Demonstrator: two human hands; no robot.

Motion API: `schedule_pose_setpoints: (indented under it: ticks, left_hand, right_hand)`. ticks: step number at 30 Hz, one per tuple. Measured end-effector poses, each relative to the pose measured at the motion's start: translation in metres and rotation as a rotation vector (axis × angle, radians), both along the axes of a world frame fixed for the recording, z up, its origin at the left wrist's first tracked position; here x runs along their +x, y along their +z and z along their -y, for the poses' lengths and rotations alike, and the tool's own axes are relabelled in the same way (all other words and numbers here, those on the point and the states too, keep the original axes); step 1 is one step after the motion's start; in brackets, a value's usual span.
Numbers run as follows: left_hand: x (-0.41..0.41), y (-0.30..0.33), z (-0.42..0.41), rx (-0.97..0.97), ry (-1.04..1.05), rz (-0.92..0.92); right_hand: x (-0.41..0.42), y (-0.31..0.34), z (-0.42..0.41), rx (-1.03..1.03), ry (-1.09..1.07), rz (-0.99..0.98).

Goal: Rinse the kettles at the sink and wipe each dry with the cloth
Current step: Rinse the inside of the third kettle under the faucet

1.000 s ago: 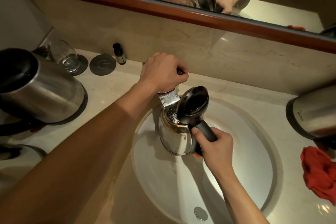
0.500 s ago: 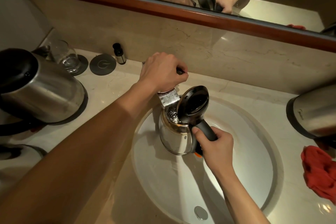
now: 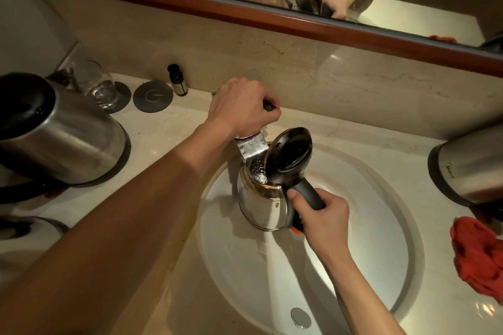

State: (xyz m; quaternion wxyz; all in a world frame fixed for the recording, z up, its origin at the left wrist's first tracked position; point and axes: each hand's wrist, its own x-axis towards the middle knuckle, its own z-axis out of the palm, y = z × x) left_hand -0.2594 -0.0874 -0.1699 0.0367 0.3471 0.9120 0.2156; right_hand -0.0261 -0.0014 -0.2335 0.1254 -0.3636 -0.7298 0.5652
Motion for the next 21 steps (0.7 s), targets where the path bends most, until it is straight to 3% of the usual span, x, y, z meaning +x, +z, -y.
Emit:
schedule_pose_setpoints:
  ticks: [21]
  left_hand:
    - [0.0007, 0.0004, -0.0001, -0.001, 0.012, 0.010]
  right_hand:
    - [0.0018, -0.0078, -0.0026, 0.001, 0.001, -0.008]
